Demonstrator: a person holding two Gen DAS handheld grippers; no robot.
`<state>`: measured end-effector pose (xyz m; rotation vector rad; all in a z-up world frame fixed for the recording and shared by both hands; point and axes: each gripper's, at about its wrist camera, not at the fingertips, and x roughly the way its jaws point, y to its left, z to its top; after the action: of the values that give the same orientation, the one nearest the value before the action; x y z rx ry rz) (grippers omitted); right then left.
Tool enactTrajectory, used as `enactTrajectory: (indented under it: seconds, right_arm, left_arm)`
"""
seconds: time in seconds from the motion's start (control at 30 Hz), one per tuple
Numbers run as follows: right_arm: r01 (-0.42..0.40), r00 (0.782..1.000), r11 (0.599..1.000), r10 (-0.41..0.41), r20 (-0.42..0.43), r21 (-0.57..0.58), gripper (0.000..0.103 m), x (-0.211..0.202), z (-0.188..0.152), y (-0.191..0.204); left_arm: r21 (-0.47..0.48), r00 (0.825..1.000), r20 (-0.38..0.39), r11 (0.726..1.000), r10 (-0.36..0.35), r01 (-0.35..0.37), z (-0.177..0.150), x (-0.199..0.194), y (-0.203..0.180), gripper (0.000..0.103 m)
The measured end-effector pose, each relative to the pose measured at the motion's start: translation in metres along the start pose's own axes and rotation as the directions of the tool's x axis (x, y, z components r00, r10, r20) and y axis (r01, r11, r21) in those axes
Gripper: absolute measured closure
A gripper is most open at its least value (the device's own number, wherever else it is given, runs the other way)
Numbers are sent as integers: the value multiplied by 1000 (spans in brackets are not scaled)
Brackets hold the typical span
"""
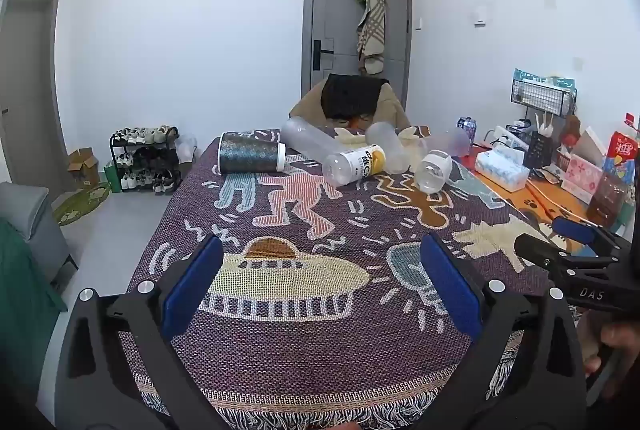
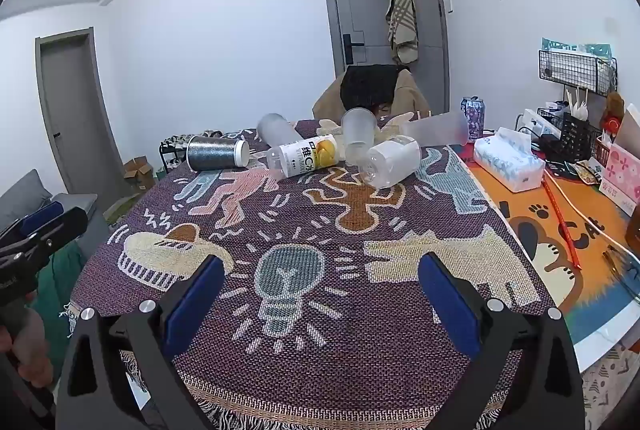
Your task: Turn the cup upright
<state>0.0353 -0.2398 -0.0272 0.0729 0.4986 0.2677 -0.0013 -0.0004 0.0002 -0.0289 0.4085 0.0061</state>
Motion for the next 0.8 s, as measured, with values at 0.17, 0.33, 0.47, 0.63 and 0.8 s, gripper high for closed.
enactTrajectory:
  seconds: [0.17,0.33,0.47,0.63,0.8]
  right_arm:
    - [3,1000,1000,-3,-5,-3,7,0,0,-1]
    - [11,1000,1000,-11,-8,-12,7,-2,1,0]
    - [8,1000,1000,-8,1,-15,8,-5,4,-2]
    - [9,1000,1000,-8,3,-28,8,-6,3,3]
    - [12,1000,1000,-12,2,-27,7,-5,5,6]
  left_arm:
    - [-9,1000,4,1000,-8,9,-1,-4,1,5]
    - [-19,1000,2,1000,-9,9,1,-3,10,5]
    - [-25,1000,5,1000,-13,13,0,-6,14,5]
    - [-25,1000,8,1000,-5,5,4,-6,9,5]
    - [-25,1000,3,1000,-3,3,4,-4,9,5]
